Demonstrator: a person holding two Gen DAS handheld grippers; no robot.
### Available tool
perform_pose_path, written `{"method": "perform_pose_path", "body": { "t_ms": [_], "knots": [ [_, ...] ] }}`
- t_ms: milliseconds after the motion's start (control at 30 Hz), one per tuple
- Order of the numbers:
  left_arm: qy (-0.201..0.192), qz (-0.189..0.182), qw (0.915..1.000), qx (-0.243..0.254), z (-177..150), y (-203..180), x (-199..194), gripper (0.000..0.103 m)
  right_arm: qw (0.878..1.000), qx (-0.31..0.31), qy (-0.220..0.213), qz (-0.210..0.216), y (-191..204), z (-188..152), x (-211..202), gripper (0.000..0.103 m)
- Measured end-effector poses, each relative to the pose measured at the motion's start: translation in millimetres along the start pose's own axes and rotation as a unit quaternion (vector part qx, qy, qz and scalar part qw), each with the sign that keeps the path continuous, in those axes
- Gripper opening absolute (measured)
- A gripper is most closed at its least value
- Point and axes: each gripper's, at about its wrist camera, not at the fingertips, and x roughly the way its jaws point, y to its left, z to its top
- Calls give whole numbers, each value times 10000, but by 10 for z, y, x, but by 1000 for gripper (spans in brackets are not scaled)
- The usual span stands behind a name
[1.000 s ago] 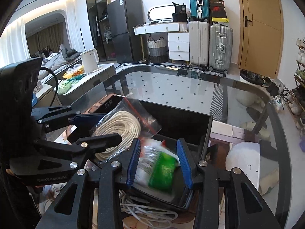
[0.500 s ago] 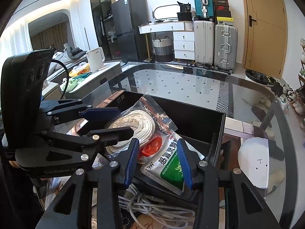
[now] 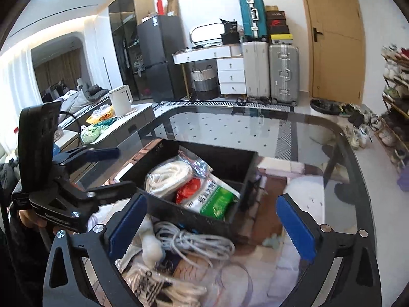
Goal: Organize soft objects
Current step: 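Lower the green packet and rope bag into the box and open both tools, then withdraw both tools from the box and move the right tool toward the adidas bag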
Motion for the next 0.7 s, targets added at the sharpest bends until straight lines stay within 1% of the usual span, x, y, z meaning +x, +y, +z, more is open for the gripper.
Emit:
{"method": "perform_pose_path", "body": {
  "t_ms": [100,333,500,700],
  "knots": [
    [-18,47,10000,-37,-57,-5,-84,103,10000,1,-11,-63,-23,-117,-117,102],
    [-33,238,9995,-228,-227,42,-251,103,9999,-53,100,6,20,-410,-258,102],
    [24,351,9989,-307,-327,53,-303,103,9995,-249,215,31,90,-460,-267,102],
    [54,475,9988,-141,-428,6,-365,103,9976,-534,386,200,198,-502,-284,102]
  ]
}}
